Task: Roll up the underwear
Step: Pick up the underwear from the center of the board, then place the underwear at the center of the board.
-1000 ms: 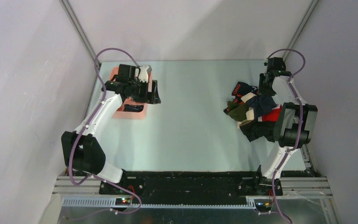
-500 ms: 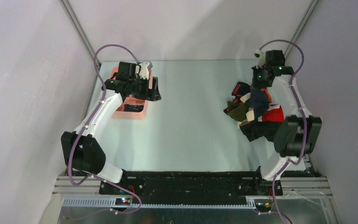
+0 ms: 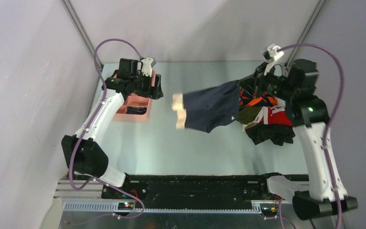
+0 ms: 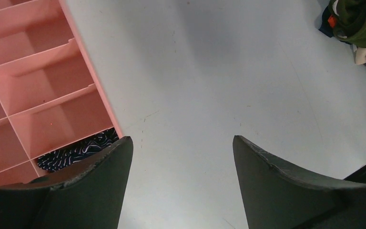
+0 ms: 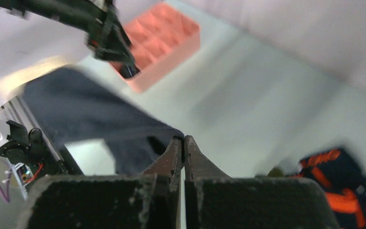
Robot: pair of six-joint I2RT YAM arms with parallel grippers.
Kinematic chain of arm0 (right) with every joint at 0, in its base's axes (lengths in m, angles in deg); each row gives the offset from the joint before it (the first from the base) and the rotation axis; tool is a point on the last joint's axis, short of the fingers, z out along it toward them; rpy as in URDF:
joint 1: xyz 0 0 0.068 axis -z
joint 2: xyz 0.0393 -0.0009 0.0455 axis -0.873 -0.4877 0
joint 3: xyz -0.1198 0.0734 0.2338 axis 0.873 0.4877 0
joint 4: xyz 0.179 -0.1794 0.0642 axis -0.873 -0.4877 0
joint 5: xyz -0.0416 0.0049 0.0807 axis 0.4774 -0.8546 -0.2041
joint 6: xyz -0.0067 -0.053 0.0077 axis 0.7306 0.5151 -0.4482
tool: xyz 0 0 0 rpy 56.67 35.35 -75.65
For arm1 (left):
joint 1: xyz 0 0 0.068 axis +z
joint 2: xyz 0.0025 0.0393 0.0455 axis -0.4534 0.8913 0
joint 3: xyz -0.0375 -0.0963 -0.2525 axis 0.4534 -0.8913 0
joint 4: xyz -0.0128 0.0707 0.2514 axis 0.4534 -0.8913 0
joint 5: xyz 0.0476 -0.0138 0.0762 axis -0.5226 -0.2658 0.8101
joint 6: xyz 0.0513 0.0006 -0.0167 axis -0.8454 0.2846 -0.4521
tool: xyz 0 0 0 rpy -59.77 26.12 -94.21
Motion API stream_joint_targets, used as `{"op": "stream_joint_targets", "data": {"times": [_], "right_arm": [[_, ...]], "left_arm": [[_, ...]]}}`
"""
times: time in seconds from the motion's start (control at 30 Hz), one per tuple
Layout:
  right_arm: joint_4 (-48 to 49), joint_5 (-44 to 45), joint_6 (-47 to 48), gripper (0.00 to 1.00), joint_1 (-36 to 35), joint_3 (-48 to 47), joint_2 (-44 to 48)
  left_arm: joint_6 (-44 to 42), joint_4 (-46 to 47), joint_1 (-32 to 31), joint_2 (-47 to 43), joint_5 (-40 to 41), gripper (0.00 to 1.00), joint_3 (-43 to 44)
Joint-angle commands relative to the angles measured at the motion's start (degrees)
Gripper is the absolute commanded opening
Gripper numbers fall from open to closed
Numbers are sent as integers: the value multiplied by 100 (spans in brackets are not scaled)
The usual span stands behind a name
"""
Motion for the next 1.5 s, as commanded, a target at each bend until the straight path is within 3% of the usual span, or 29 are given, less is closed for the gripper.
{"op": "stream_joint_targets", "data": {"times": [0.0, 0.03, 0.07, 0.17, 0.23, 0.37, 0.43, 0.5, 0.53, 0.57, 0.63, 0.7, 0.73, 0.83, 1.0, 1.23, 1.47], "right_arm": [[-9, -361, -636, 0, 483, 1071, -1258], [33, -381, -694, 0, 605, 1388, -1404], [248, -325, -777, 7, 653, 1575, -1648], [539, 83, -1003, 49, 889, 2256, -2126], [427, 329, -1088, 55, 977, 2333, -2196], [190, 448, -955, 54, 999, 2336, -1840], [48, 62, -509, 51, 1000, 2330, -1600], [-474, -556, 525, 48, 806, 2219, -1380], [-1014, -697, 1589, 49, 683, 2150, -1224], [-1327, -659, 2813, 50, 358, 2140, -1132], [-2128, -368, 4171, 49, -43, 2274, -881], [-2364, 64, 4596, 51, -201, 2522, -694], [-2478, 320, 4659, 51, -229, 2634, -686], [-2814, 875, 4963, 48, -334, 2789, -845], [-2489, 1043, 4866, 48, 84, 3030, -1134], [-2065, 1194, 4240, 47, 479, 2985, -1638], [-2416, 1138, 4055, 46, 942, 2983, -1699]], "left_arm": [[-228, -9, 24, -167, -170, 82, -51], [-210, 16, 24, -171, -208, 82, -90], [-185, 70, 29, -181, -280, 82, -180], [-83, 175, 18, -161, -437, 81, -385], [-73, 178, 11, -155, -529, 81, -501], [-98, 248, -54, -193, -728, 81, -790], [-84, 318, -133, -172, -902, 81, -989], [-185, 433, -276, -182, -1218, 80, -1237], [-298, 496, -406, -232, -1488, 79, -1449], [-356, 687, -477, -265, -1631, 78, -1571], [-908, 1052, -766, -449, -2008, 76, -1984], [-1919, 1300, -1253, -732, -2173, 75, -2407], [-2336, 1316, -1628, -914, -2160, 74, -2691], [-4657, 1222, -2490, -1207, -2116, 72, -3384], [-6382, 1878, -3077, -1140, -2356, 64, -4030], [-6918, 4055, -4273, -625, -1316, 65, -4738], [-7475, 4098, -4615, -141, -1254, 56, -4702]]}}
